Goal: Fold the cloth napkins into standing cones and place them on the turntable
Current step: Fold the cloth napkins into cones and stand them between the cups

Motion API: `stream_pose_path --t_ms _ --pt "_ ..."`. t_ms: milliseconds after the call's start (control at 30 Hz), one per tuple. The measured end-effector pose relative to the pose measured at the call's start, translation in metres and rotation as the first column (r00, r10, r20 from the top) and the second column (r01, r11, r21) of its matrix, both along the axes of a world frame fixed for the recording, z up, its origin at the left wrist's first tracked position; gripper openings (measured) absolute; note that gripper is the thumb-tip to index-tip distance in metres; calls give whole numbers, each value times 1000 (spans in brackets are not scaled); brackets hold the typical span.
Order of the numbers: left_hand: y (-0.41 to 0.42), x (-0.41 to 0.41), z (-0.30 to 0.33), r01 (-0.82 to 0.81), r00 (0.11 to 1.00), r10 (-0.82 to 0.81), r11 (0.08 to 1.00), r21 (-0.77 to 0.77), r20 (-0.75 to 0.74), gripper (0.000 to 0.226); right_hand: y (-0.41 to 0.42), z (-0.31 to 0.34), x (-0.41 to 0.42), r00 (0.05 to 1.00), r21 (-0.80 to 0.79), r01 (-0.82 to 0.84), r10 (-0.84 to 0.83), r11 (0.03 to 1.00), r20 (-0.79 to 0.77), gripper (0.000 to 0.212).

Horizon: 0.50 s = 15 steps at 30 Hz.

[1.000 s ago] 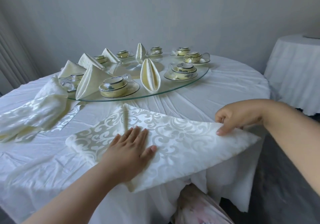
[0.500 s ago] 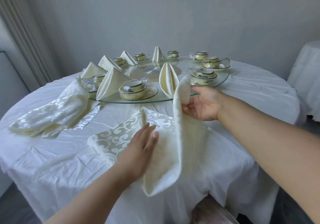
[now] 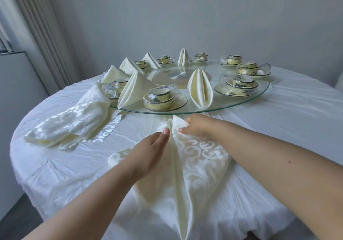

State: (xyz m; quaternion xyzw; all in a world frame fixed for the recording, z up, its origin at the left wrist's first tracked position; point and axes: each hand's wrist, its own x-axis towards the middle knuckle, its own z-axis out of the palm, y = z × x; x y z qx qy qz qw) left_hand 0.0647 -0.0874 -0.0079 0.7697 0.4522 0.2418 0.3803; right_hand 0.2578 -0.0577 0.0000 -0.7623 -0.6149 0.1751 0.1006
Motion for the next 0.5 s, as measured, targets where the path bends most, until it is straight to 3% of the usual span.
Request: stream_pose_path --t_ms 67,133,267,400,500 --pt "16 4 2 36 990 -27 998 60 -139 35 7 -6 1 999 30 25 -24 999 -33 32" --pt "29 8 0 47 973 -40 999 26 -226 41 12 -9 3 998 72 45 -41 996 -48 33" --pt "48 11 -11 82 937 -54 994 69 -345 70 20 -12 6 998 88 36 -30 995 -60 31" --pt "52 12 -12 176 910 -94 969 171 -404 42 27 -15 5 999 74 13 -10 997 -40 30" --pt "61 8 -15 186 927 -120 970 156 -356 48 30 -14 4 999 63 10 -8 998 -33 30"
